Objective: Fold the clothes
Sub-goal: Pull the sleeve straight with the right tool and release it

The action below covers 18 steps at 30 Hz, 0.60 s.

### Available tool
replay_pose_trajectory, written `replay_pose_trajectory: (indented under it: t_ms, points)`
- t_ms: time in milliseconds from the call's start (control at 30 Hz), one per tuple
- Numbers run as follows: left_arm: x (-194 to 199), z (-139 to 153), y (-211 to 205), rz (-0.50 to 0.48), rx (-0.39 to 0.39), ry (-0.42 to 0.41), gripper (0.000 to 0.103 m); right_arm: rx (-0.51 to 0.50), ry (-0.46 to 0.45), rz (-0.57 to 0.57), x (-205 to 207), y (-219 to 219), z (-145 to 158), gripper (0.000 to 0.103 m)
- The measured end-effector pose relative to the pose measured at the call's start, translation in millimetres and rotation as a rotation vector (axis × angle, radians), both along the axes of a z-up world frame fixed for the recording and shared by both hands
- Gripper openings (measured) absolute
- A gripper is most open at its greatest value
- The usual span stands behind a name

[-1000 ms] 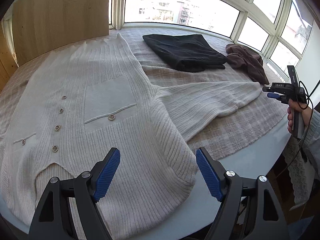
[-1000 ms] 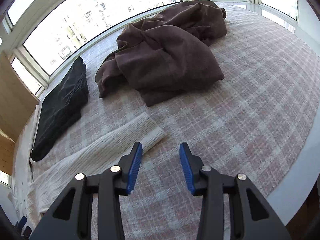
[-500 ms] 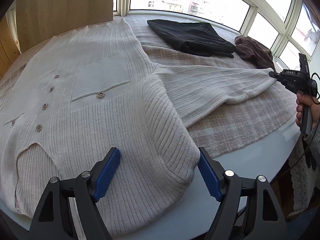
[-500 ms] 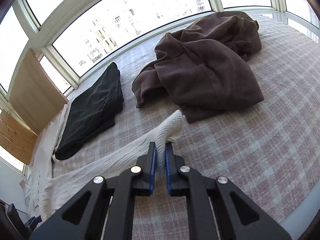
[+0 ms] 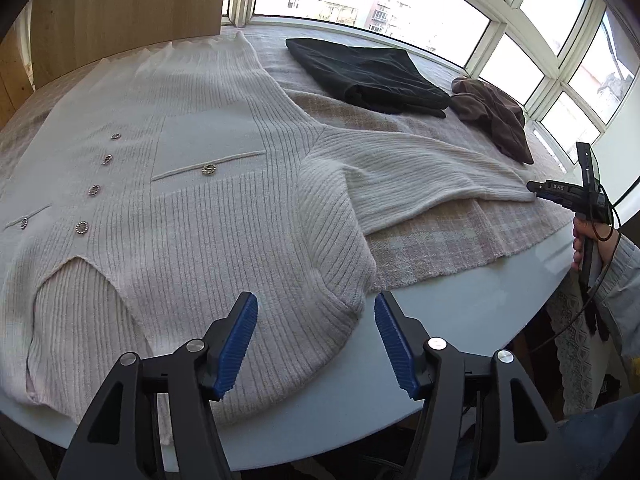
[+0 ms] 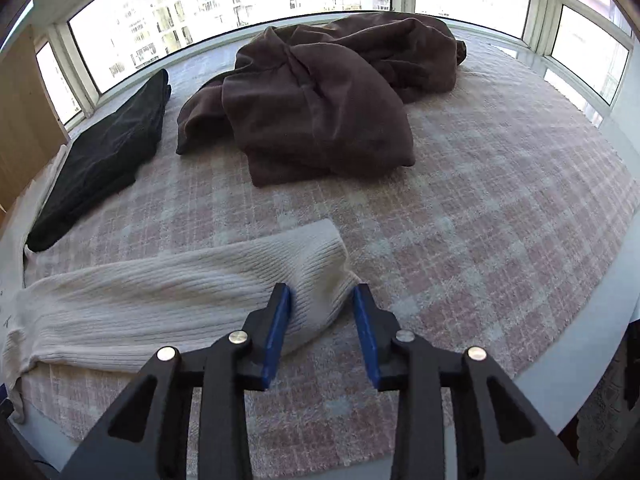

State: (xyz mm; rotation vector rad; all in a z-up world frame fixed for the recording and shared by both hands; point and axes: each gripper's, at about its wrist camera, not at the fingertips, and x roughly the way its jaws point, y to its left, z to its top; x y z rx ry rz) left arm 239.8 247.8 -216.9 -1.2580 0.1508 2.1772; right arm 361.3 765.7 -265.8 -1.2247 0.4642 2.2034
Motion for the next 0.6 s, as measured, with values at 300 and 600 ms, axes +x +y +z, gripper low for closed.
replay_pose_trajectory:
  t_ms: [300,600]
  points:
    - [-3.3,31.6,-142.7,0.218,-0.091,0.31,0.075,0.111,0.078,0.227,-31.3,-143.2,27.3,0.035]
    - [1.2,-15.7,-227.0,0.082,-0.138,0.444,0.075,0.153,0.082,0.622,-57.1,-398.1,22.0,0.035]
